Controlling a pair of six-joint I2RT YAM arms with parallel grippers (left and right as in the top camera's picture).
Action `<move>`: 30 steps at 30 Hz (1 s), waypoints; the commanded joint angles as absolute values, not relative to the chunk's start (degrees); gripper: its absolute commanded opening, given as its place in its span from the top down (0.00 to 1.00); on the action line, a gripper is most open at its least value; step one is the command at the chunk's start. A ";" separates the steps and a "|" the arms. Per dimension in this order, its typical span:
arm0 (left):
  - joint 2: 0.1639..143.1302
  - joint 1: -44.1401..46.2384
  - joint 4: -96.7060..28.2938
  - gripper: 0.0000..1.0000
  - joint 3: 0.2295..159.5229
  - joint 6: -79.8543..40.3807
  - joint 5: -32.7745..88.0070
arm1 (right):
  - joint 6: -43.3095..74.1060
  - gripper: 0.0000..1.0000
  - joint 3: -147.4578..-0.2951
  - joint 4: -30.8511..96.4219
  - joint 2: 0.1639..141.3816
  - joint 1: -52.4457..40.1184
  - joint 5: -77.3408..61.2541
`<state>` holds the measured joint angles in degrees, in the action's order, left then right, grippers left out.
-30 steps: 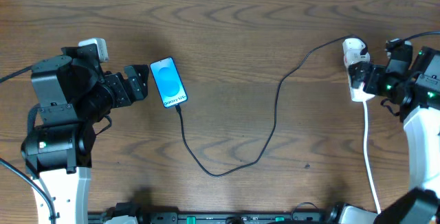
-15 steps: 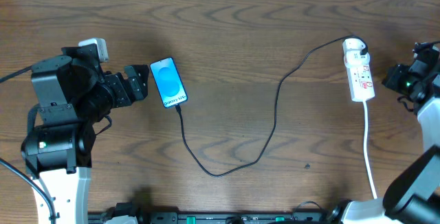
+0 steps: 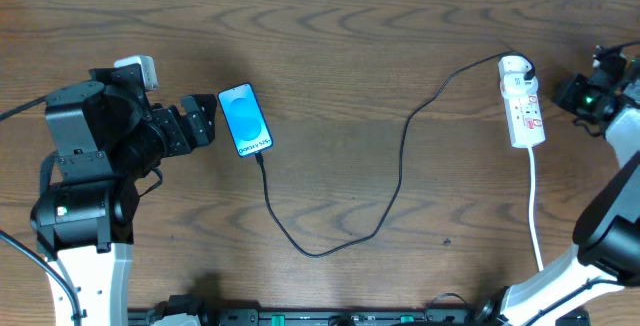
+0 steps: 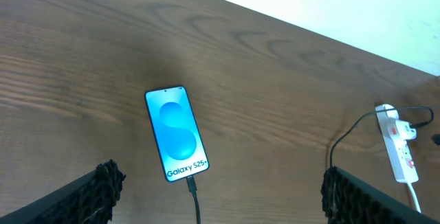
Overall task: Plug charger to phone and switch on socket
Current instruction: 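Press down the orange switch beside the charger with the right gripper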
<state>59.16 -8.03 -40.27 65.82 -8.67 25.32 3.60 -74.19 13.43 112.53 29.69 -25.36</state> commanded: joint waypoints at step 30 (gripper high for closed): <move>59.27 -8.27 -40.23 0.06 65.84 -7.51 25.17 | 2.90 0.99 -75.09 15.62 119.96 24.21 -23.00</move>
